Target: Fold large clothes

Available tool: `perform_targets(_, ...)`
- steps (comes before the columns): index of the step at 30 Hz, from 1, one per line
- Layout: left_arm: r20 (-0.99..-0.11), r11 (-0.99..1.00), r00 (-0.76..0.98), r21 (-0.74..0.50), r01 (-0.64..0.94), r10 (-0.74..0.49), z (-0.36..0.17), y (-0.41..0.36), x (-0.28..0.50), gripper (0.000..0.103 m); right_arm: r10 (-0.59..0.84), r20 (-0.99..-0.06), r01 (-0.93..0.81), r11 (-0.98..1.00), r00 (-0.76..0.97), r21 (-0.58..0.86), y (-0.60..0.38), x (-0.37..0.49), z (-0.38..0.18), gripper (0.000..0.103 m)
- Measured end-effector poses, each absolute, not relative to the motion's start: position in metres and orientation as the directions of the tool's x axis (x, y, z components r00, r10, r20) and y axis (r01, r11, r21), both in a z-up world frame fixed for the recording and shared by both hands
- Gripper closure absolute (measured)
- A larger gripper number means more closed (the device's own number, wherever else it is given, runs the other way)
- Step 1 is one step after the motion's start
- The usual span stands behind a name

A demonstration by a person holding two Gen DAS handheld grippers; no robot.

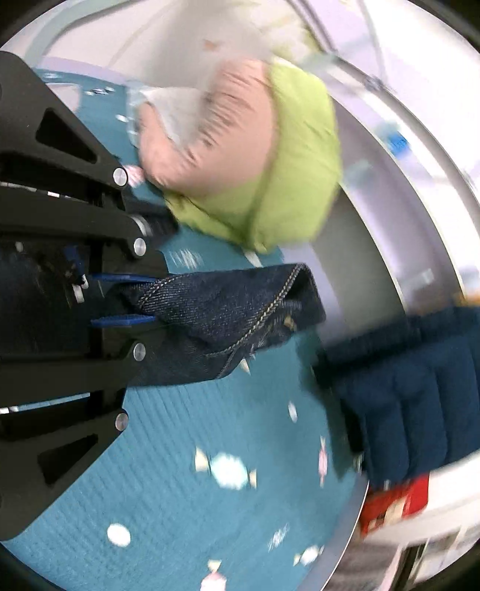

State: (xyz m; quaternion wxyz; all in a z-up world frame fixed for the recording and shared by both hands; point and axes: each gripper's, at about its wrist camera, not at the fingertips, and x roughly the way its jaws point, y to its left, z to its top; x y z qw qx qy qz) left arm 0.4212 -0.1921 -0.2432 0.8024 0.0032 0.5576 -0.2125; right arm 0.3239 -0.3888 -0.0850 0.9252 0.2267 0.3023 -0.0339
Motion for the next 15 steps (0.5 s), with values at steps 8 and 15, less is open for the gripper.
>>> perform_targets(8,-0.888,0.991,0.444,-0.083,0.101,-0.12,-0.225,-0.056,0.426,0.088,0.125,-0.699,0.191,0.915,0.704,0.356,-0.277,0.378,-0.145,0.09)
perform_targets(15,-0.888,0.997,0.455,-0.055,0.048,-0.07,-0.232,0.016,0.424,0.088,0.203,-0.78,0.173,0.913,0.592,0.369,-0.193,0.415,-0.205,0.09)
